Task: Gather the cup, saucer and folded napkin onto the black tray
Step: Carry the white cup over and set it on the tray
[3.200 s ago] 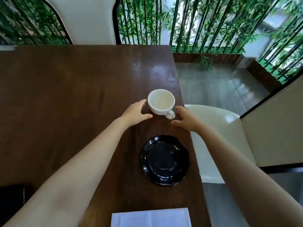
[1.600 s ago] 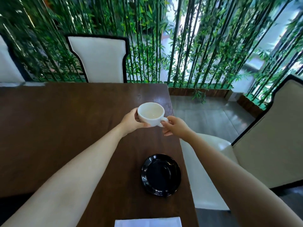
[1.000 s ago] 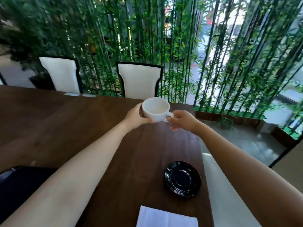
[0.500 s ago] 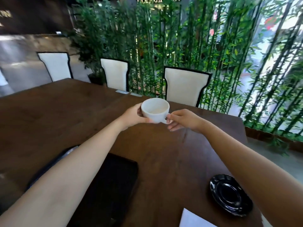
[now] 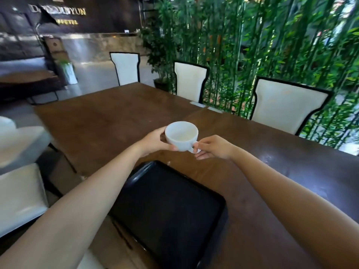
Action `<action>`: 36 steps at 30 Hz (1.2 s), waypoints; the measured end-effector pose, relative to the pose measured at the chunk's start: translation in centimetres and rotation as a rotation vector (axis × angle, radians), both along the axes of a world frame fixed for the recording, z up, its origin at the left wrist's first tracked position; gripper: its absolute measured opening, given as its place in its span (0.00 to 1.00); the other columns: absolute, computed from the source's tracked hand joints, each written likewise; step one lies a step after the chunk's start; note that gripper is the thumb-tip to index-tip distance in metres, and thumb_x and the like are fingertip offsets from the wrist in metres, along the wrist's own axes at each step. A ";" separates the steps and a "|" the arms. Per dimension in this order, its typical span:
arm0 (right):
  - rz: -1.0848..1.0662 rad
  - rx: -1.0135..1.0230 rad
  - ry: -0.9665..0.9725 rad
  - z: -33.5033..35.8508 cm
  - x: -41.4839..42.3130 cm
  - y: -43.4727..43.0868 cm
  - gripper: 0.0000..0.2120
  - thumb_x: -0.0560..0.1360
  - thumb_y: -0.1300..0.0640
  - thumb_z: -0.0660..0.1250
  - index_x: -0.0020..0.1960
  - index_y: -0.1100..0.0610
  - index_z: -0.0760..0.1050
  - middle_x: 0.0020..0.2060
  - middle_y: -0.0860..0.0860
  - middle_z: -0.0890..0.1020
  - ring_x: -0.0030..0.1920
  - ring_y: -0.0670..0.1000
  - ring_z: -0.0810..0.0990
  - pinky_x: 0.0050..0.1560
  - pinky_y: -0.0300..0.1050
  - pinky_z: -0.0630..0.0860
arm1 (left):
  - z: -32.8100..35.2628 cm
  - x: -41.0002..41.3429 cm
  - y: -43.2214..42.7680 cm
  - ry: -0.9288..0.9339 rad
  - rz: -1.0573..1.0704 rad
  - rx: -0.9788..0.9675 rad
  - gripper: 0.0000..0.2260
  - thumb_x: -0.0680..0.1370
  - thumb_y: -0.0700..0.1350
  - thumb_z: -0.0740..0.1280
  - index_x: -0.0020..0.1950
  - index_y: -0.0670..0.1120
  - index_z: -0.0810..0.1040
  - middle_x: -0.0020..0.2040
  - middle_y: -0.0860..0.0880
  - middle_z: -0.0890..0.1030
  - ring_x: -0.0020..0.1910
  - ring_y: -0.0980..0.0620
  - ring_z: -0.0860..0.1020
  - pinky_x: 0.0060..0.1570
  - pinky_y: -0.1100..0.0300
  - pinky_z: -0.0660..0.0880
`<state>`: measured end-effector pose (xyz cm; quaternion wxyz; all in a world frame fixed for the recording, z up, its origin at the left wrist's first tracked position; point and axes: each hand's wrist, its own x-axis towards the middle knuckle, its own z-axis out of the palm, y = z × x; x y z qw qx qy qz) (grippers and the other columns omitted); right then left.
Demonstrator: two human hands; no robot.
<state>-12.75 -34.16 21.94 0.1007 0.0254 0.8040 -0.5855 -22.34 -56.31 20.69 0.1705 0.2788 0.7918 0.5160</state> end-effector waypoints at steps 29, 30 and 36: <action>-0.150 0.086 -0.296 -18.2 -6.4 -10.9 0.13 0.77 0.56 0.64 0.52 0.65 0.80 0.49 0.59 0.83 0.52 0.56 0.82 0.61 0.52 0.77 | -18.5 -5.7 -7.2 -0.381 0.118 -0.101 0.40 0.66 0.35 0.75 0.74 0.51 0.61 0.71 0.47 0.66 0.70 0.47 0.64 0.70 0.46 0.63; -0.147 0.093 -0.304 -18.4 -6.4 -10.8 0.13 0.77 0.56 0.64 0.52 0.65 0.80 0.49 0.58 0.83 0.52 0.55 0.82 0.61 0.52 0.77 | -18.7 -5.7 -7.2 -0.379 0.125 -0.107 0.40 0.66 0.35 0.74 0.74 0.51 0.61 0.72 0.47 0.65 0.70 0.47 0.64 0.70 0.45 0.62; -0.155 0.081 -0.320 -19.5 -6.5 -10.7 0.12 0.77 0.57 0.65 0.52 0.65 0.80 0.45 0.56 0.83 0.51 0.55 0.83 0.60 0.52 0.78 | -19.3 -5.6 -7.0 -0.384 0.151 -0.149 0.40 0.67 0.36 0.75 0.74 0.49 0.59 0.73 0.46 0.64 0.71 0.46 0.62 0.71 0.44 0.61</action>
